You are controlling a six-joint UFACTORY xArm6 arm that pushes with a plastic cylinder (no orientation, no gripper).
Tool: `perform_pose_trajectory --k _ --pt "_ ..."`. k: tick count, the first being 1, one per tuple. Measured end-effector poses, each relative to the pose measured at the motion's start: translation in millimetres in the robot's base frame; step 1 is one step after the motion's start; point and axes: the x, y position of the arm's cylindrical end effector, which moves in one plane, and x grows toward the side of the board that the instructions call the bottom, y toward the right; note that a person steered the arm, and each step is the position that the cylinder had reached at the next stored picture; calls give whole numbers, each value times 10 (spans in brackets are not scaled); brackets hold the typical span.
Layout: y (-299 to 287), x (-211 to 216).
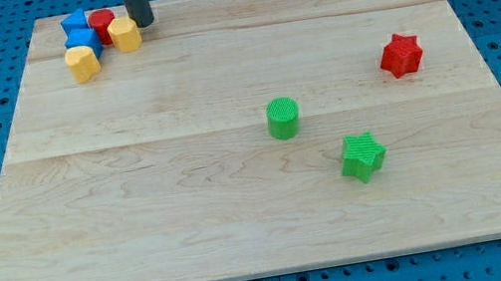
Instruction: Push red star to the center
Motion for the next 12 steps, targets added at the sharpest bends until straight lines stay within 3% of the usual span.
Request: perform_pose_trajectory --k 2,3,5,7,9,10,12 --pt "-118 0" --pt "488 1" --pt "2523 132" --pt "3827 743" --pt "4235 1257" --pt "4109 1490" --pt "3241 1322"
